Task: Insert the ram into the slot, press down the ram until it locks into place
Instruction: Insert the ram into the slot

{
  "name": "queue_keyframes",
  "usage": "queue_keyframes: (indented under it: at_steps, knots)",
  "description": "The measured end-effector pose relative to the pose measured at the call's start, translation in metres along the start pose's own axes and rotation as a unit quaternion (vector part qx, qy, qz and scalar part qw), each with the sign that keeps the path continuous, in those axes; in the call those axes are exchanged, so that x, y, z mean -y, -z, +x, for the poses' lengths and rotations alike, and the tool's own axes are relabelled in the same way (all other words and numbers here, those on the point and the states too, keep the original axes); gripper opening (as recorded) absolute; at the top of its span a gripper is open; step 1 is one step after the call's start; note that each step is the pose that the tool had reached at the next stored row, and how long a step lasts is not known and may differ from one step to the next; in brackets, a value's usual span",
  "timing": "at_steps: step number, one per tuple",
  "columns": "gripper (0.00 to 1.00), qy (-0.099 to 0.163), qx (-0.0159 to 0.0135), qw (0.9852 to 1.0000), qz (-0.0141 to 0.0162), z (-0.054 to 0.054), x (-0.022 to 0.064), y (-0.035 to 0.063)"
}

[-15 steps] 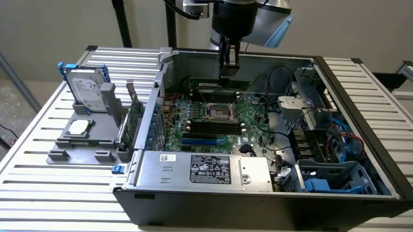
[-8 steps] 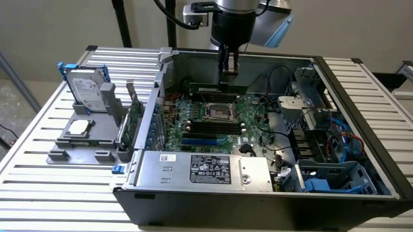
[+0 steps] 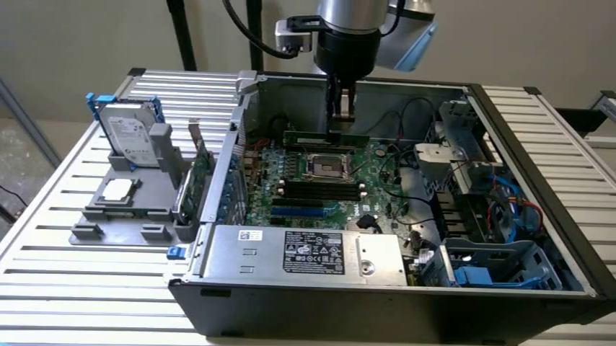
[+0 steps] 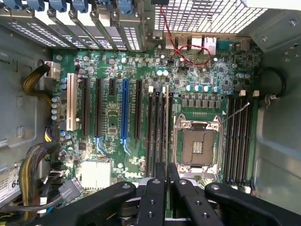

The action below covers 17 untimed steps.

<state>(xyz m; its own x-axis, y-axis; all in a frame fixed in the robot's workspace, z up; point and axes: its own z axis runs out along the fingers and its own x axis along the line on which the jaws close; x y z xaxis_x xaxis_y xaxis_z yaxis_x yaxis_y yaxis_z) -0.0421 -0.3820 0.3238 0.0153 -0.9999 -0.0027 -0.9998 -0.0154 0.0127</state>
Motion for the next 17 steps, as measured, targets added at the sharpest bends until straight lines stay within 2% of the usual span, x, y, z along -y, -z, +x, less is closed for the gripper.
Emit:
queue_keyframes:
  at_steps: [4, 11, 17]
  knots:
    - [0.13, -0.003, -0.0002, 1.0, 0.0015, 0.001, 0.0008, -0.0064]
    - [0.13, -0.011, -0.0017, 0.9999, 0.0077, 0.003, 0.0009, -0.0134]
    - [0.13, -0.018, -0.0027, 0.9998, 0.0087, 0.008, 0.001, -0.0213]
